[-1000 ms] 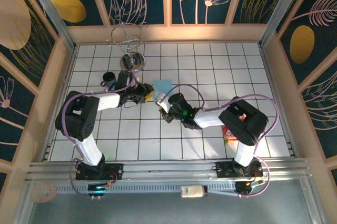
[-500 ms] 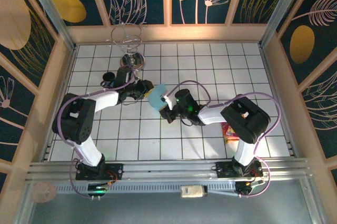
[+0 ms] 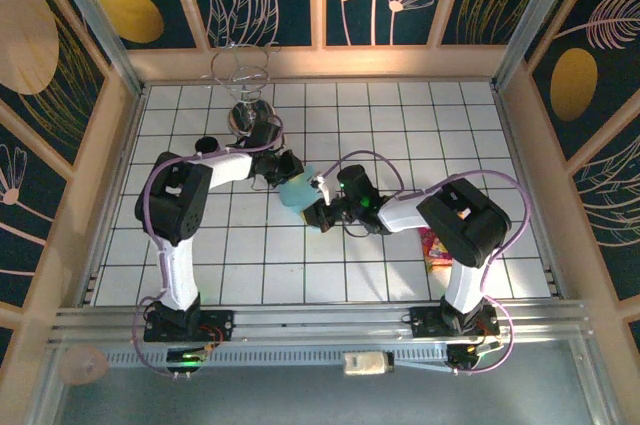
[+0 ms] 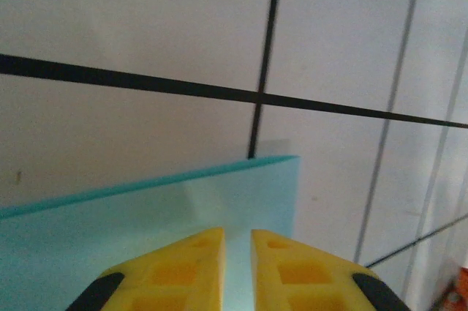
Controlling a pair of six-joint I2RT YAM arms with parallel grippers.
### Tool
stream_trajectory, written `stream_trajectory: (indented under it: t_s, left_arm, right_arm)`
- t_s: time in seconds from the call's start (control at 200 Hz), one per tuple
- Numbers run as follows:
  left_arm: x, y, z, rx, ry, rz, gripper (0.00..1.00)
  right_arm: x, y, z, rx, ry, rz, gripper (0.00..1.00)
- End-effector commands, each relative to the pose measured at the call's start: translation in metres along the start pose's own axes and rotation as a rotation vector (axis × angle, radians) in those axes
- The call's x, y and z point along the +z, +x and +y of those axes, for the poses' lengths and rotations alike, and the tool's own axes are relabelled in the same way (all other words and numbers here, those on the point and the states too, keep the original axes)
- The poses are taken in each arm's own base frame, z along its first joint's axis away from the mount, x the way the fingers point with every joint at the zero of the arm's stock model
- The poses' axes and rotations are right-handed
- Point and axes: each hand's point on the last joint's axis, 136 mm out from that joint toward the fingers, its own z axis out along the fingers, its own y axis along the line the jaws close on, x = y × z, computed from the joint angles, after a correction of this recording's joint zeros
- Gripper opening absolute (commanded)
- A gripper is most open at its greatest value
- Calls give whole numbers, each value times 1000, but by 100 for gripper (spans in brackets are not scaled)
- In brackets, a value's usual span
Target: Fold a paper plane with a square sheet of paper (pick it up from the middle)
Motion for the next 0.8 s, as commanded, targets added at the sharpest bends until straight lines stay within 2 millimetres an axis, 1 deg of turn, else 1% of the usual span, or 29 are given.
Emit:
stream_trajectory:
  t_s: [0.0, 0.125, 0.315, 0.49, 0.596, 0.676, 0.796]
  left_arm:
    - [8, 11, 23, 36, -120, 45, 15]
    - [12, 16, 36, 51, -183, 64, 12]
    - [18, 23, 46, 60, -207, 94, 11]
    - [18, 23, 44, 62, -200, 92, 10]
    - [19, 24, 43, 62, -193, 96, 10]
    - [19, 23, 42, 62, -186, 96, 10]
    - [18, 23, 39, 65, -174, 94, 10]
  right_arm:
    - [-4, -18, 0, 51, -38, -53, 1]
    - [-4, -20, -10, 93, -17, -55, 1]
    - [0, -20, -28, 129, 54, -24, 1]
    - [2, -17, -46, 177, 123, -1, 2]
    - [3, -14, -52, 192, 153, 14, 1]
    - [4, -13, -55, 202, 165, 24, 2]
    - [6, -12, -53, 209, 152, 35, 2]
